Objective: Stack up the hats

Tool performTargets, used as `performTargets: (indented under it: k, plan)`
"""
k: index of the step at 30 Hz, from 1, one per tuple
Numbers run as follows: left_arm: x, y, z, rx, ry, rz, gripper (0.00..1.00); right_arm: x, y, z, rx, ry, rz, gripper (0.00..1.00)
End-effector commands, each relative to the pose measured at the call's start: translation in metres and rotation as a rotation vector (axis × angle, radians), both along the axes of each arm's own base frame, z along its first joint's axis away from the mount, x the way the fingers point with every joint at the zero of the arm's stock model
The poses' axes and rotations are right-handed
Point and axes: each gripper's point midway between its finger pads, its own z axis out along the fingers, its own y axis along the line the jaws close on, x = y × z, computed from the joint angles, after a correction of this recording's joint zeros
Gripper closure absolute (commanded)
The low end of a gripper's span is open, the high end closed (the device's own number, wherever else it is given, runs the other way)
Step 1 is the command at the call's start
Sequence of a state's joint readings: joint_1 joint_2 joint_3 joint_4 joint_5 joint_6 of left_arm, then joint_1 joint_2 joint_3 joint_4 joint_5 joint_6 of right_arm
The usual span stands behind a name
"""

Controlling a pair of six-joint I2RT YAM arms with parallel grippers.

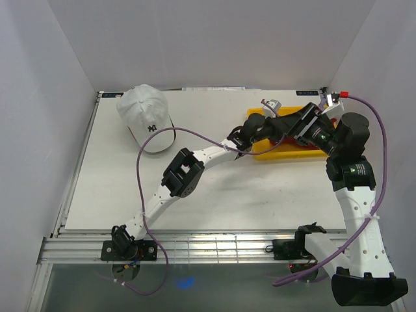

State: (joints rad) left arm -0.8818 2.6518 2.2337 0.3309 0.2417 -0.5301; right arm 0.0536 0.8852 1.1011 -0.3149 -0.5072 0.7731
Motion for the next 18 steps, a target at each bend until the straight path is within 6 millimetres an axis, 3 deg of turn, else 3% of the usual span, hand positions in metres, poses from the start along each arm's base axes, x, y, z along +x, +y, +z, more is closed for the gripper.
performTargets:
  k: [1,3,6,7,9,10,12,13,14,15,16,17,18]
  plan:
    - [0.021,0.026,0.060,-0.073,0.065,0.150,1.00,-0.006,-0.001,0.019,-0.023,-0.081,0.003,0.24]
    - [0.027,0.034,0.077,-0.124,0.110,0.182,1.00,-0.005,-0.002,0.020,-0.032,-0.080,-0.006,0.24]
    - [0.035,0.046,0.085,-0.166,0.169,0.216,1.00,-0.004,-0.004,0.025,-0.042,-0.088,-0.014,0.24]
    - [0.035,0.050,0.096,-0.204,0.207,0.221,1.00,-0.004,-0.004,0.029,-0.042,-0.096,-0.012,0.23]
    - [0.040,0.060,0.095,-0.229,0.253,0.237,1.00,-0.002,-0.003,0.029,-0.044,-0.091,-0.010,0.24]
    - [0.040,0.066,0.106,-0.265,0.287,0.244,1.00,-0.002,-0.004,0.030,-0.045,-0.093,-0.013,0.24]
    - [0.045,0.080,0.097,-0.276,0.341,0.268,1.00,0.000,-0.004,0.029,-0.045,-0.086,-0.018,0.24]
    - [0.043,0.088,0.112,-0.303,0.347,0.272,1.00,0.000,-0.005,0.029,-0.048,-0.088,-0.020,0.24]
    - [0.045,0.095,0.114,-0.318,0.368,0.287,1.00,0.001,-0.005,0.027,-0.048,-0.082,-0.020,0.23]
    - [0.044,0.103,0.097,-0.296,0.396,0.310,1.00,0.002,-0.005,0.027,-0.050,-0.081,-0.023,0.23]
    - [0.043,0.108,0.098,-0.297,0.400,0.320,1.00,0.004,-0.005,0.024,-0.053,-0.074,-0.021,0.23]
    - [0.040,0.117,0.113,-0.323,0.393,0.325,1.00,0.005,-0.005,0.023,-0.056,-0.071,-0.024,0.23]
    - [0.038,0.124,0.096,-0.299,0.419,0.343,1.00,0.006,-0.005,0.021,-0.059,-0.067,-0.023,0.23]
